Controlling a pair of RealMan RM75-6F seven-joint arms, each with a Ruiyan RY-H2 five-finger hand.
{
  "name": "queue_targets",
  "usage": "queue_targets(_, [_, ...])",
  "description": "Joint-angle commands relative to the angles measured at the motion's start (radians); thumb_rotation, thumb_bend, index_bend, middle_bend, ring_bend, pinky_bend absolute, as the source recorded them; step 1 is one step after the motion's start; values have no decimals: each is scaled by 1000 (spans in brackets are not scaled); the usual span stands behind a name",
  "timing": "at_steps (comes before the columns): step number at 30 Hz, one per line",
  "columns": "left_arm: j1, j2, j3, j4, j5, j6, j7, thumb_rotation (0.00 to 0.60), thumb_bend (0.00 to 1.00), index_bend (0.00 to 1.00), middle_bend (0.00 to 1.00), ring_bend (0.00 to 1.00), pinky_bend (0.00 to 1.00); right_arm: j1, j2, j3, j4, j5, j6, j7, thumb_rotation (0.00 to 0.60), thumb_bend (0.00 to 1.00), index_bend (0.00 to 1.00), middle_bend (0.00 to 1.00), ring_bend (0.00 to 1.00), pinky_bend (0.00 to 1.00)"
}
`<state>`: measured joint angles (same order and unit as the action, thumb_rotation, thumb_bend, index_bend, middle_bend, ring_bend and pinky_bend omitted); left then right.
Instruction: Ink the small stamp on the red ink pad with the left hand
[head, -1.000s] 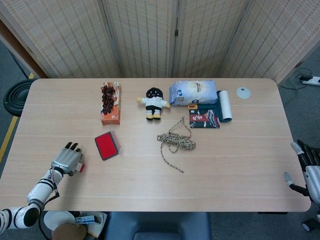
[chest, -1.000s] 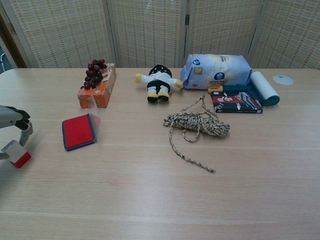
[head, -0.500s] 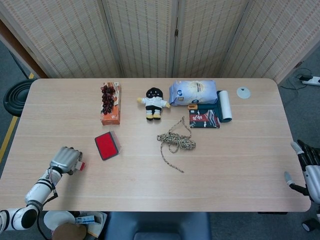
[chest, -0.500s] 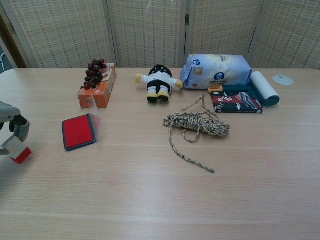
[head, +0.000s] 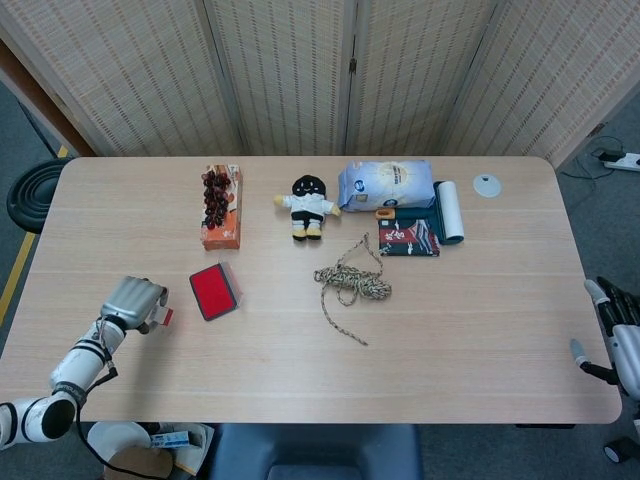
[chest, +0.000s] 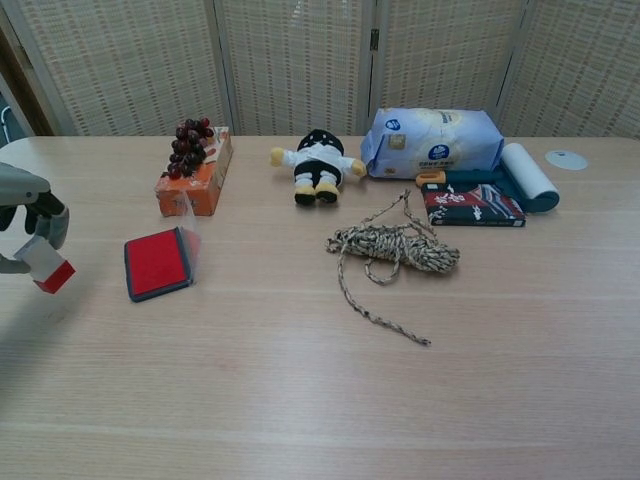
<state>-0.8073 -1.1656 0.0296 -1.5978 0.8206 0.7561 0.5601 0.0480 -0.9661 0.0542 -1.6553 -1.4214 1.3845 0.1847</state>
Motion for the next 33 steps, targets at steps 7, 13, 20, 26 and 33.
queue_targets(7, [-151, -68, 5, 37, -195, -57, 127, 600, 297, 645, 447, 343, 406, 15, 23, 3, 36, 6, -44, 109, 600, 380, 20, 0, 0, 0])
queue_targets(13, [-228, -117, 29, 67, -298, -56, 186, 600, 297, 645, 447, 343, 406, 17, 36, 3, 60, 2, -54, 180, 600, 380, 20, 0, 0, 0])
queue_targets(20, [-304, -141, 59, 68, -404, -41, 242, 600, 298, 645, 447, 343, 406, 20, 45, 2, 79, -6, -64, 236, 600, 380, 20, 0, 0, 0])
queue_targets(26, [-373, -158, 83, 59, -488, -19, 297, 600, 297, 647, 447, 343, 406, 22, 51, 1, 94, -13, -69, 279, 600, 380, 20, 0, 0, 0])
queue_targets(33, [-419, -197, 103, 75, -556, 0, 326, 600, 297, 647, 447, 343, 406, 22, 58, -5, 109, -32, -65, 325, 600, 380, 20, 0, 0, 0])
